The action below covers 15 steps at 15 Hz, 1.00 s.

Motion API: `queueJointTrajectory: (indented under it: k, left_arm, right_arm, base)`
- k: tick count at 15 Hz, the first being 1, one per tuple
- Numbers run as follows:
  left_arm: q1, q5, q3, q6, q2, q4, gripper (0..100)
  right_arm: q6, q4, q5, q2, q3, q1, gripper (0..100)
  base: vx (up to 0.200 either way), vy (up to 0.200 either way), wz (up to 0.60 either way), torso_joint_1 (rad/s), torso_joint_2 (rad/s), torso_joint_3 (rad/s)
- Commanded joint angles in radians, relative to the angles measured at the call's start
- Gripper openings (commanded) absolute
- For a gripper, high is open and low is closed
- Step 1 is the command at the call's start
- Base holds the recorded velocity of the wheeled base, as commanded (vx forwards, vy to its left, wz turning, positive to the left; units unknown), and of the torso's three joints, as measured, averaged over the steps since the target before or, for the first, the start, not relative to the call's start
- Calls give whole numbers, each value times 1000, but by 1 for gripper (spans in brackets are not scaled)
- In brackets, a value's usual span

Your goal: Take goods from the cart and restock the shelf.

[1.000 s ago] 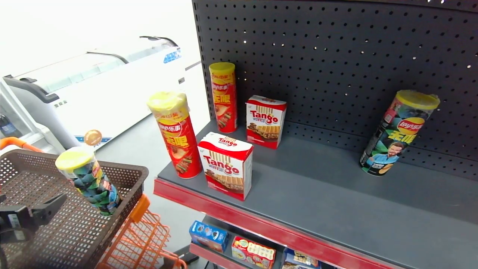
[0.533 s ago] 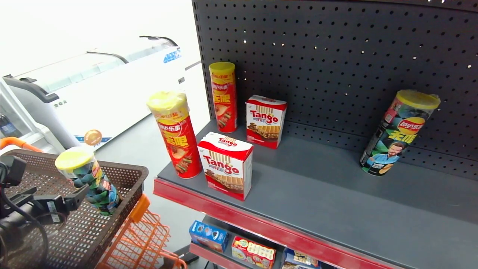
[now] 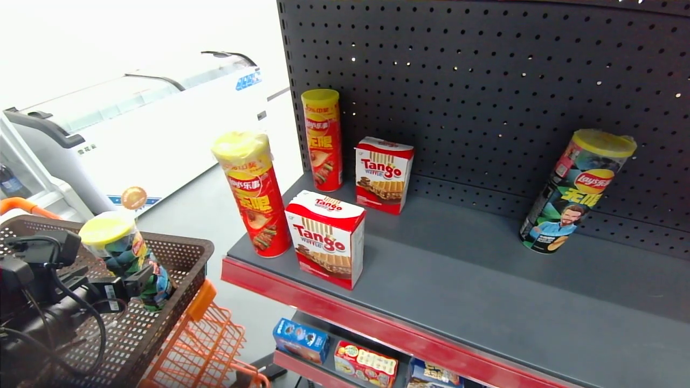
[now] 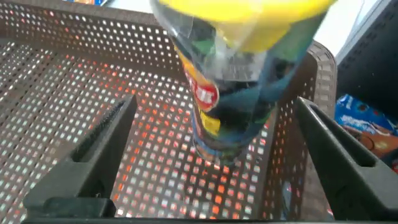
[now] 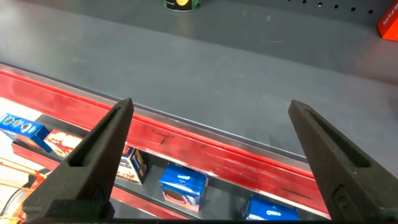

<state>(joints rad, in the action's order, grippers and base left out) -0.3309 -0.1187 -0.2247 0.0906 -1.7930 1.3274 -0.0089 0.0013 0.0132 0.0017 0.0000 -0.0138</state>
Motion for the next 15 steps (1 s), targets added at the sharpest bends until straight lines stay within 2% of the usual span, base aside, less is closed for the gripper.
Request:
queueJointTrajectory:
  k: [1,7,11,12,13,14,15]
  left_arm:
    - [3,1,-24,0,-72,13,100]
    - [9,1,-117,-2,-140,16,100]
    - [19,2,-168,-5,-187,68,100]
    - [21,2,-177,0,-189,67,0]
    - [21,2,-176,1,-189,67,0]
    - [21,1,-177,18,-189,70,0]
    - [21,1,-182,50,-189,70,0]
  right_arm:
    - [0,0,-1,1,0,0,100]
    - [0,0,-1,1,0,0,100]
    - [0,0,-1,1,0,0,100]
    - [0,0,-1,1,0,0,100]
    - [0,0,-1,1,0,0,100]
    - [0,-1,-1,1,0,0,100]
    - [0,0,-1,1,0,0,100]
  base:
    - [0,0,0,0,0,0]
    - [0,0,0,0,0,0]
    - [0,0,0,0,0,0]
    - [0,0,0,0,0,0]
    - [0,0,0,0,0,0]
    - [0,0,0,0,0,0]
    - [0,0,0,0,0,0]
